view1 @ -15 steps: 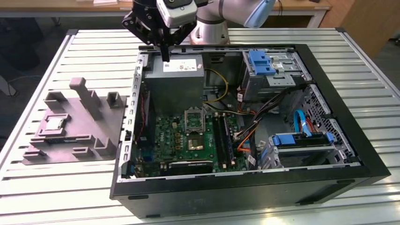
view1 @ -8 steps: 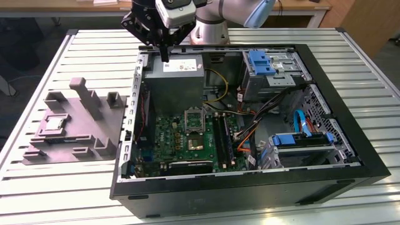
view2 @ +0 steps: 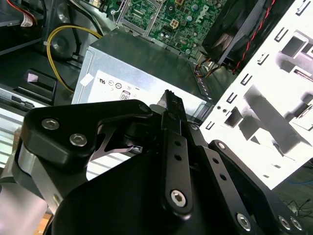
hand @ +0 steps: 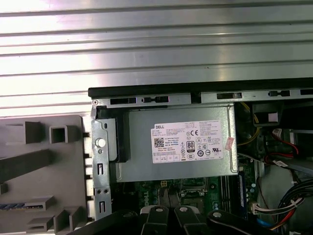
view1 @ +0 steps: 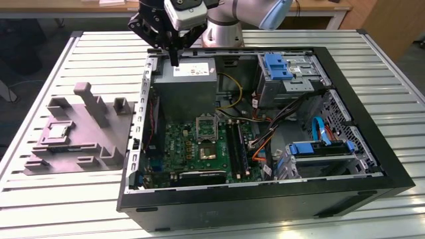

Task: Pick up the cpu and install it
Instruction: 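Reach for the cpu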

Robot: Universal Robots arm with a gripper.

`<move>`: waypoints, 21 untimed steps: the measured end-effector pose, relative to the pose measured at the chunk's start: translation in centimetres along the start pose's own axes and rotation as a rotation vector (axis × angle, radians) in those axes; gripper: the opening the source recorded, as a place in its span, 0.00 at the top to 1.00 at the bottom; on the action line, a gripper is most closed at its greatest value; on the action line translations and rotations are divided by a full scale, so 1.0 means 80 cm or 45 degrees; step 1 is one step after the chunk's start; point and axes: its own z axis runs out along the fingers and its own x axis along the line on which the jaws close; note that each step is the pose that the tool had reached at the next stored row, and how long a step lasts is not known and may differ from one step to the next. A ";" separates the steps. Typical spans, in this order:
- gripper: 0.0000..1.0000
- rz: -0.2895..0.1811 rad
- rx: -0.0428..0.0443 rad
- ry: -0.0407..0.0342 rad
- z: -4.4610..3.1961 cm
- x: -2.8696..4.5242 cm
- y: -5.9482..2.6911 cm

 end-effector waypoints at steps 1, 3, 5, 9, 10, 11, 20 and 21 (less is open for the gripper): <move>0.89 0.000 0.000 0.0000 0.0000 0.0000 0.000; 0.89 0.000 0.000 0.0000 0.0000 0.0001 0.000; 0.89 0.000 0.000 0.0000 0.0001 0.0001 0.000; 0.89 0.000 0.000 0.0000 0.0001 0.0001 0.000; 0.89 0.000 0.000 -0.0001 0.0002 0.0045 0.000; 0.89 0.000 0.000 0.0000 0.0002 0.0047 0.000; 0.89 0.000 0.000 -0.0001 0.0002 0.0091 -0.001; 0.89 0.000 0.000 0.0000 0.0002 0.0093 -0.001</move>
